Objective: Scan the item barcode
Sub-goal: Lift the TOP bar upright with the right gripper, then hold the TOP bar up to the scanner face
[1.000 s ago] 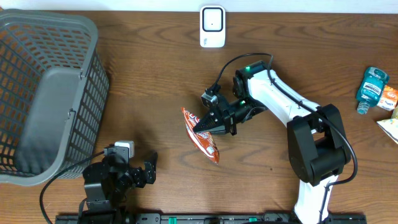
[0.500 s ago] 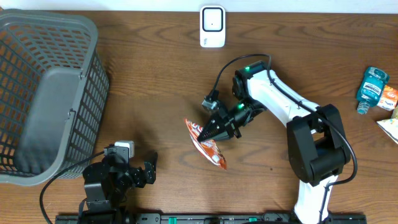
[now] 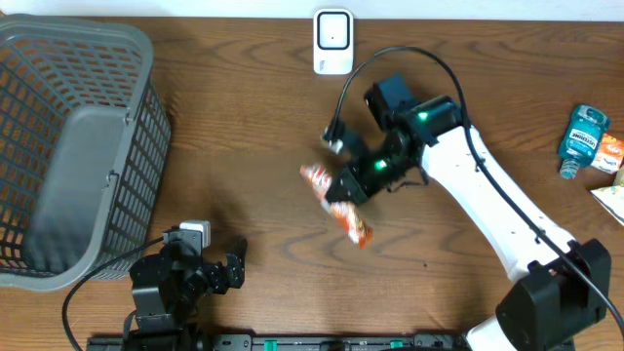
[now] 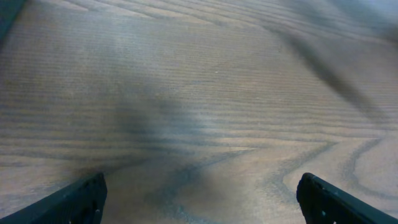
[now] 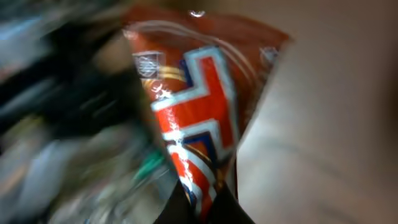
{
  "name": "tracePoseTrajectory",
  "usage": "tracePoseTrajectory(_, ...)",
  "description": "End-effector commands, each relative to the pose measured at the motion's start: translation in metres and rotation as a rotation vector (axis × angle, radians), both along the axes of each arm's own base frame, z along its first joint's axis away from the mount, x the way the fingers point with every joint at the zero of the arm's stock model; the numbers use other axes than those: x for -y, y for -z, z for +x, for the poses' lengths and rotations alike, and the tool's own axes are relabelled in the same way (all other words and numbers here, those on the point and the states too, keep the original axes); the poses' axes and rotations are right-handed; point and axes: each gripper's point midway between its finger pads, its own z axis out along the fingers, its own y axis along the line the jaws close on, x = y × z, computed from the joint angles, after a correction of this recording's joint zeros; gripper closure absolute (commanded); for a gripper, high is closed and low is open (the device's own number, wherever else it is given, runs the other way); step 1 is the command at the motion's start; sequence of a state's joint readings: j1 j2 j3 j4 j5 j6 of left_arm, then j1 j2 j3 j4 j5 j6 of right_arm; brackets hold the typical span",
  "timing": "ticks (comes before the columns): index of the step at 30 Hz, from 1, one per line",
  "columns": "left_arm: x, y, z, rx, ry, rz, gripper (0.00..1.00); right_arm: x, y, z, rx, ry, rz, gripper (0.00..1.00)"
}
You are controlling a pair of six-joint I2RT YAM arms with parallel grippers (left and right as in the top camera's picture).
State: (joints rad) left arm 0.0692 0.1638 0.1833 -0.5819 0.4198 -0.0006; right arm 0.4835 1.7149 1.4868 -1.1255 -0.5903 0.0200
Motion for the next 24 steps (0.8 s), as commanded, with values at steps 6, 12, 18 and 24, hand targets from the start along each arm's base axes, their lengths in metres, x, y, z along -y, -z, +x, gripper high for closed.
tracePoseTrajectory(6,0.000,0.000,0.000,0.000,-0.003,-0.002,0.02,0.031,0.040,0.094,0.146,0.503,-0.242,0.99)
tracePoseTrajectory(12,0.000,0.000,0.000,0.000,-0.002,-0.002,0.02,0.023,0.057,0.143,0.206,0.554,-0.194,0.99)
tracePoseTrajectory(18,0.000,0.000,0.000,0.000,-0.003,-0.002,0.02,0.022,0.063,0.201,0.210,0.608,-0.181,0.99)
tracePoseTrajectory(24,0.000,0.000,0.000,0.000,-0.003,-0.002,0.02,0.003,0.057,0.254,0.253,0.631,-0.139,0.99)
